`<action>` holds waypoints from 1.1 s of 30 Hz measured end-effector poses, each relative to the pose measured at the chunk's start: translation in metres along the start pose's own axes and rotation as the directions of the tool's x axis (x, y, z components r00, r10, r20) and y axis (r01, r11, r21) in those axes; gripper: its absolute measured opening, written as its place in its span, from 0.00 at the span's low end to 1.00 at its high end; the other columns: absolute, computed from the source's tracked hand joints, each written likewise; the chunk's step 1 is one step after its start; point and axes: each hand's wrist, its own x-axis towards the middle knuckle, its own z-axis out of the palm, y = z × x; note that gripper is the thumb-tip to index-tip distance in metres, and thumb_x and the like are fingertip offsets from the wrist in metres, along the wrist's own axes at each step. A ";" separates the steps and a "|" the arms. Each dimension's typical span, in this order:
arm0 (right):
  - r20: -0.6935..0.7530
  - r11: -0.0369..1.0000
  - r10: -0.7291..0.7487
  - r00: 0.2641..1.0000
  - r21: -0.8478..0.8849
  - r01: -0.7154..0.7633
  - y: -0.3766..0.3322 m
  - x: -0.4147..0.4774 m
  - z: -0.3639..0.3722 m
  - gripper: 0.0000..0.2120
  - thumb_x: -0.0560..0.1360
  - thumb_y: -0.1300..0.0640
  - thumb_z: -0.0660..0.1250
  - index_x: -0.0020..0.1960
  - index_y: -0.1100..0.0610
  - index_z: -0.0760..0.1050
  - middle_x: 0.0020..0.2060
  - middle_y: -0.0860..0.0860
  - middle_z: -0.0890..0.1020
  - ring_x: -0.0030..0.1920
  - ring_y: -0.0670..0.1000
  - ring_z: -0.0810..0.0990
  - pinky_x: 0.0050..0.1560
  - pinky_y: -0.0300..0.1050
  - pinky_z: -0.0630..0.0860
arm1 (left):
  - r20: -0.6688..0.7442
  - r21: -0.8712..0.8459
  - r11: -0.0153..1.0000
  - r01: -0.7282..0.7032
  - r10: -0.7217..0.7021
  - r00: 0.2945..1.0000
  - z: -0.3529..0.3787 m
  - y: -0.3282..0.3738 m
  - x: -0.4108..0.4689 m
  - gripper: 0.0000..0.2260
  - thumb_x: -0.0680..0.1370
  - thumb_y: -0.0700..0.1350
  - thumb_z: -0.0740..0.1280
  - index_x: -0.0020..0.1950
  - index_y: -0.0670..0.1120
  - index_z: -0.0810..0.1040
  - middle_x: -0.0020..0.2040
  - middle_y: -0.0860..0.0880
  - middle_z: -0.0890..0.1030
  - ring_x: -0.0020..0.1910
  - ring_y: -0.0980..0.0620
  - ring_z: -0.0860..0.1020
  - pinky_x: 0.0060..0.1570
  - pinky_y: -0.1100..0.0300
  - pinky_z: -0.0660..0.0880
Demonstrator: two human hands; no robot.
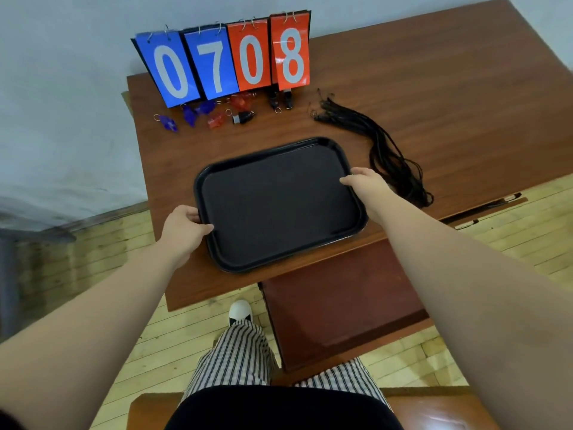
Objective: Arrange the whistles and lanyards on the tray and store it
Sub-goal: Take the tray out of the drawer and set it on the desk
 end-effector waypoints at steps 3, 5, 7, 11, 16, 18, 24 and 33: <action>-0.012 0.991 -0.109 0.994 -0.084 0.107 0.009 0.007 0.003 0.25 0.77 0.57 0.67 0.72 0.52 0.70 0.69 0.50 0.72 0.65 0.53 0.73 0.65 0.50 0.72 | -0.078 0.053 0.998 -0.026 0.030 0.996 0.004 -0.004 0.009 0.11 0.80 0.42 0.68 0.61 0.43 0.74 0.57 0.47 0.78 0.54 0.48 0.76 0.50 0.56 0.71; -0.049 0.981 -0.173 0.984 -0.103 0.167 0.012 0.011 0.005 0.23 0.77 0.58 0.67 0.71 0.53 0.72 0.69 0.51 0.73 0.64 0.52 0.74 0.64 0.48 0.72 | -0.091 0.090 0.995 -0.053 0.061 0.994 0.006 -0.003 0.015 0.10 0.81 0.45 0.66 0.60 0.44 0.73 0.54 0.48 0.77 0.51 0.49 0.75 0.48 0.56 0.70; -0.096 0.978 -0.202 0.975 -0.075 0.195 0.015 0.019 0.009 0.22 0.76 0.58 0.67 0.70 0.54 0.73 0.68 0.51 0.74 0.66 0.52 0.74 0.66 0.49 0.71 | -0.107 0.137 0.985 -0.103 0.118 0.987 0.008 -0.004 0.021 0.09 0.82 0.47 0.65 0.58 0.44 0.72 0.51 0.48 0.76 0.49 0.49 0.74 0.47 0.55 0.70; -0.154 0.972 -0.234 0.960 -0.037 0.231 0.018 0.034 0.016 0.20 0.76 0.61 0.67 0.67 0.52 0.76 0.65 0.49 0.76 0.64 0.50 0.75 0.62 0.43 0.72 | -0.204 0.251 0.939 -0.237 0.291 0.935 0.012 -0.016 0.035 0.07 0.82 0.49 0.63 0.53 0.46 0.72 0.47 0.47 0.77 0.46 0.48 0.75 0.46 0.54 0.71; -0.147 0.937 -0.349 0.925 -0.045 0.347 0.028 0.049 0.015 0.19 0.76 0.64 0.66 0.65 0.50 0.78 0.59 0.46 0.79 0.59 0.45 0.77 0.59 0.40 0.74 | -0.315 0.314 0.898 -0.308 0.405 0.858 0.020 -0.021 0.048 0.10 0.80 0.49 0.62 0.46 0.42 0.73 0.43 0.45 0.76 0.42 0.47 0.73 0.40 0.54 0.66; -0.137 0.913 -0.407 0.903 -0.069 0.401 0.038 0.053 0.011 0.20 0.76 0.65 0.66 0.64 0.48 0.79 0.57 0.43 0.80 0.57 0.41 0.78 0.57 0.36 0.76 | -0.357 0.329 0.890 -0.315 0.427 0.831 0.025 -0.024 0.051 0.11 0.80 0.49 0.62 0.44 0.42 0.72 0.40 0.46 0.75 0.40 0.47 0.72 0.39 0.55 0.64; -0.207 0.846 -0.533 0.820 -0.105 0.523 0.061 0.064 0.014 0.18 0.76 0.64 0.66 0.60 0.46 0.80 0.52 0.40 0.82 0.54 0.38 0.79 0.54 0.33 0.75 | -0.421 0.245 0.913 -0.327 0.404 0.812 0.032 -0.038 0.063 0.10 0.80 0.51 0.61 0.45 0.46 0.74 0.41 0.47 0.77 0.42 0.48 0.74 0.42 0.52 0.70; -0.330 0.773 -0.615 0.716 -0.075 0.629 0.080 0.065 0.018 0.13 0.76 0.62 0.65 0.55 0.49 0.81 0.46 0.40 0.82 0.47 0.36 0.80 0.47 0.30 0.74 | -0.437 0.209 0.897 -0.389 0.442 0.783 0.036 -0.045 0.064 0.09 0.80 0.52 0.63 0.49 0.47 0.76 0.44 0.50 0.77 0.45 0.50 0.74 0.44 0.54 0.68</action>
